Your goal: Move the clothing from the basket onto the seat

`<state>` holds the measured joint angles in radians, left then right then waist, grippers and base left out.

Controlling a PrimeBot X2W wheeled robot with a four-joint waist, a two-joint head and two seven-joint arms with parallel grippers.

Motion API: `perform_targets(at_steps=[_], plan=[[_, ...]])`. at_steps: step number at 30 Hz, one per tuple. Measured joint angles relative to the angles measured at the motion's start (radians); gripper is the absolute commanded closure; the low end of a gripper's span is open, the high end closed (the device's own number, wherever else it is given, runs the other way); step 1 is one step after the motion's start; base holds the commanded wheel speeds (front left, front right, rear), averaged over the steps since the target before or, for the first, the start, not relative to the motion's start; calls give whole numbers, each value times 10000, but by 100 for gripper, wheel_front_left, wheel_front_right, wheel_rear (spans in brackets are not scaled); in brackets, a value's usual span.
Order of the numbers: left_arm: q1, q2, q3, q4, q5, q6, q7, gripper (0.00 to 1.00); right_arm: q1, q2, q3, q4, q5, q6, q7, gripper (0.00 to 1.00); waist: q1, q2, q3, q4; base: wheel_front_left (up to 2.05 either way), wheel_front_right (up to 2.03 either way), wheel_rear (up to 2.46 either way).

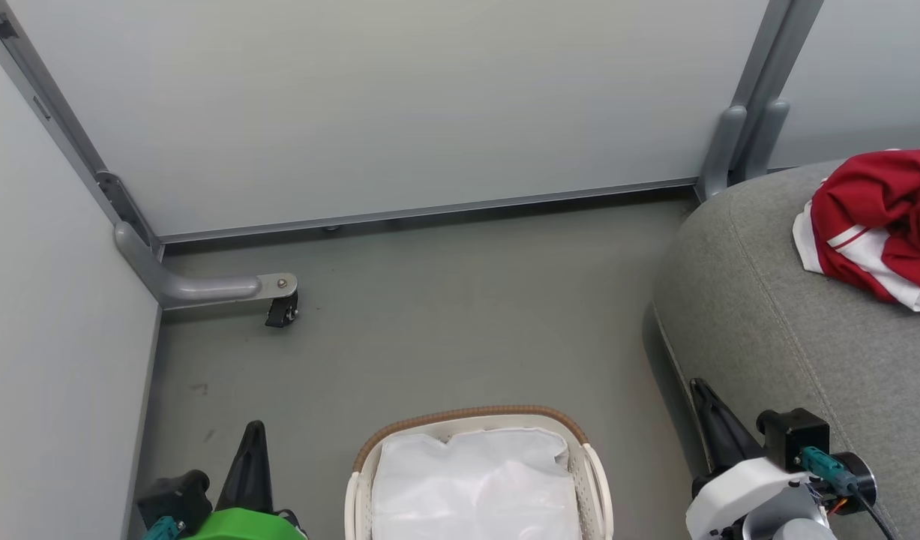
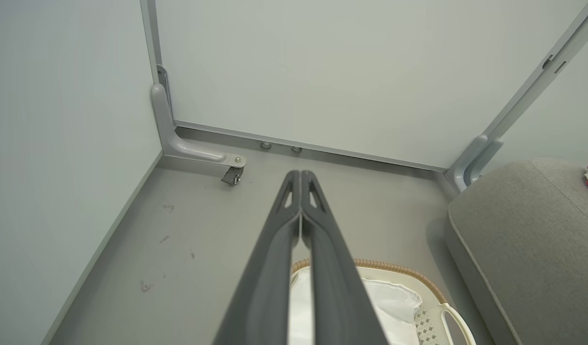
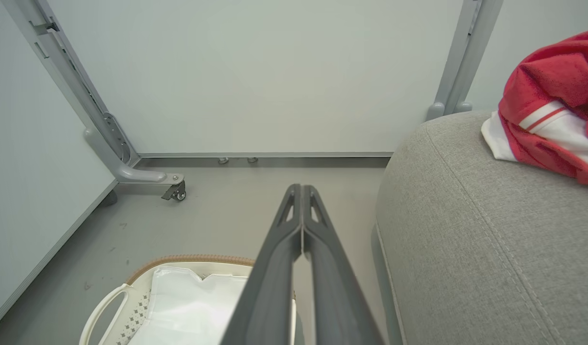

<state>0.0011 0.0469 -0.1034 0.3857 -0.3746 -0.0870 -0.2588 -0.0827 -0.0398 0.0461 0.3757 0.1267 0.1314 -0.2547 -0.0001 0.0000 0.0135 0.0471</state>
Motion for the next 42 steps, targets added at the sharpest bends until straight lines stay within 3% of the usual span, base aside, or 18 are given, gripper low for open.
perform_targets(at_steps=[20, 42], plan=[[-31, -4, 516, -290, -3139, -73, 957, 100, 17, -4, -384, -268, 3749, -2, 932, 100, 0, 0, -17, -76, 0, 0, 0], [-321, -2, 1016, -614, -5831, -184, 1776, 100, -1, -13, -732, -571, 7014, -2, 1728, 100, 0, 0, -35, -158, 0, 0, 0]])
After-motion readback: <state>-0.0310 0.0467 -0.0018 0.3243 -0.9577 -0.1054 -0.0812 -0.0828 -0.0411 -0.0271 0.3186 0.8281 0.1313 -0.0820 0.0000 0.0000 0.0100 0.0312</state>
